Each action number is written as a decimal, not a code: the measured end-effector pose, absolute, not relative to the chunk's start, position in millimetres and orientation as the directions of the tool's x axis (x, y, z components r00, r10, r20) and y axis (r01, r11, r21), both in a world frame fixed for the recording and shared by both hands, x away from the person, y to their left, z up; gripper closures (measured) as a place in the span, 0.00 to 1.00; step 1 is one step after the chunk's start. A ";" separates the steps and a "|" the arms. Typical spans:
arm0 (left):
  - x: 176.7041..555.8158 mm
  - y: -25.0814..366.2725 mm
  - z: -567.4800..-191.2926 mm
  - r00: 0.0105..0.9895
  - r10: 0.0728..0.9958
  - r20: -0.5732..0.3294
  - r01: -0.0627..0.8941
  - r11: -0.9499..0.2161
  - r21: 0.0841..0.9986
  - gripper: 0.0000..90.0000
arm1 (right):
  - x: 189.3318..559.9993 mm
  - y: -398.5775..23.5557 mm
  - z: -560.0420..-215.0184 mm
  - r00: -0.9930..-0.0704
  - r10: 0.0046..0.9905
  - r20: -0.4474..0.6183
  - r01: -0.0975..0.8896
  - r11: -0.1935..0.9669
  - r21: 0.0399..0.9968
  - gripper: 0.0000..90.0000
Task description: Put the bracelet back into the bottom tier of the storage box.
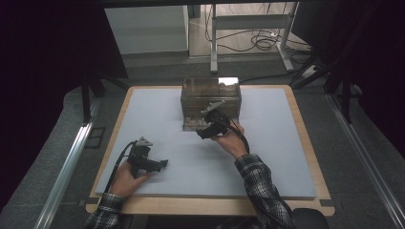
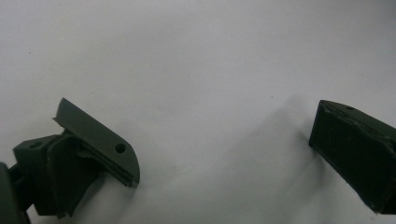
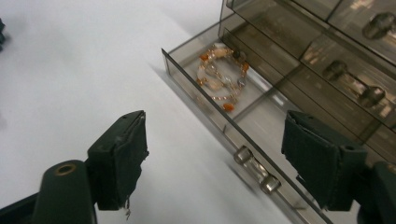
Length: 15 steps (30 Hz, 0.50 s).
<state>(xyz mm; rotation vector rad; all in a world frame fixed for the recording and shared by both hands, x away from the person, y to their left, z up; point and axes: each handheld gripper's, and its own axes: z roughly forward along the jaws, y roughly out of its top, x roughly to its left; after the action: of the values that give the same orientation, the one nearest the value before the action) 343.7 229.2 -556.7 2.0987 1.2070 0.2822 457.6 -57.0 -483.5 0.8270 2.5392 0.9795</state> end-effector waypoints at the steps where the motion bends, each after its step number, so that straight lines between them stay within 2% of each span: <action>1: 343.7 229.2 -556.7 0.544 0.826 -0.145 0.676 -0.330 0.659 0.00 | 457.3 -58.0 -483.9 -0.792 0.607 -0.071 0.404 0.608 0.684 0.23; 15: 343.7 229.2 -556.6 0.544 0.826 -0.144 0.677 -0.331 0.657 0.00 | 451.1 -69.5 -485.0 -0.786 0.614 -0.072 0.413 0.608 0.678 0.17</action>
<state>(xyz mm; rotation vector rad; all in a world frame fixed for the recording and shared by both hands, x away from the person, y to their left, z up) 343.7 229.2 -556.6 2.1003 1.2076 0.2819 451.1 -69.5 -485.0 0.8344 2.5388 0.9594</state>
